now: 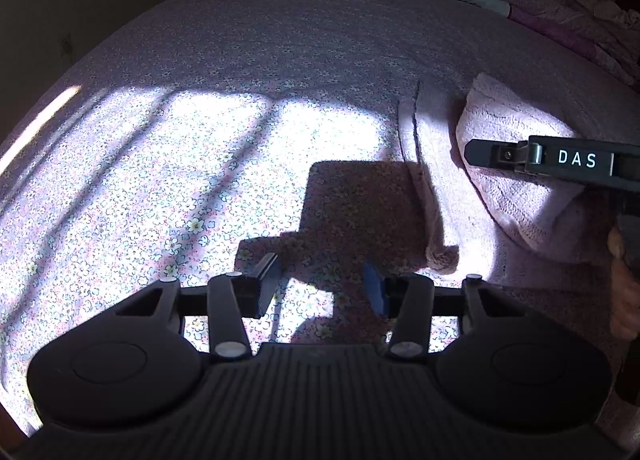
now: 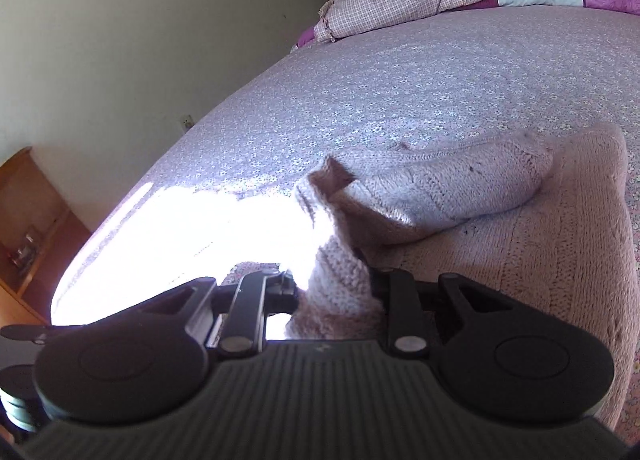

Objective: Fold small clothes

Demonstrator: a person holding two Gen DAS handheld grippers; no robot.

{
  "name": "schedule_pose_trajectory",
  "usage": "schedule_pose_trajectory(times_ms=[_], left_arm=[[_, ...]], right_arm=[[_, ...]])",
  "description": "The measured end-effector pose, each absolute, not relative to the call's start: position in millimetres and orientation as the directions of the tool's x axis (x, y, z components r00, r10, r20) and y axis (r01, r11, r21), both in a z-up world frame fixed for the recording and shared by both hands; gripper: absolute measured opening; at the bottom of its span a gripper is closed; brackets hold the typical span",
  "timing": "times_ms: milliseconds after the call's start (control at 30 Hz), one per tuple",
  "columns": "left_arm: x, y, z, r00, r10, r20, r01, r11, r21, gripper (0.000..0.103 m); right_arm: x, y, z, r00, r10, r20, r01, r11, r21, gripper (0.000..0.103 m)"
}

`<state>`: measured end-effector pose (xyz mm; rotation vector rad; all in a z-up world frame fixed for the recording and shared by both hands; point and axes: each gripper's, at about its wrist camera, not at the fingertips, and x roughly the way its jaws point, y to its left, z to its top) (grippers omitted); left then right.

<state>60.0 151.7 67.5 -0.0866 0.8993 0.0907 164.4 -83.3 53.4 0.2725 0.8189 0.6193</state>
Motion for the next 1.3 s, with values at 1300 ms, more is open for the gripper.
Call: schedule_pose_trajectory(times_ms=[1300], left_arm=[[83, 60, 111, 0.697, 0.0, -0.717, 0.123, 0.985, 0.12, 0.054]], right_arm=[[76, -215, 60, 0.687, 0.462, -0.561, -0.158, 0.848, 0.505, 0.062]])
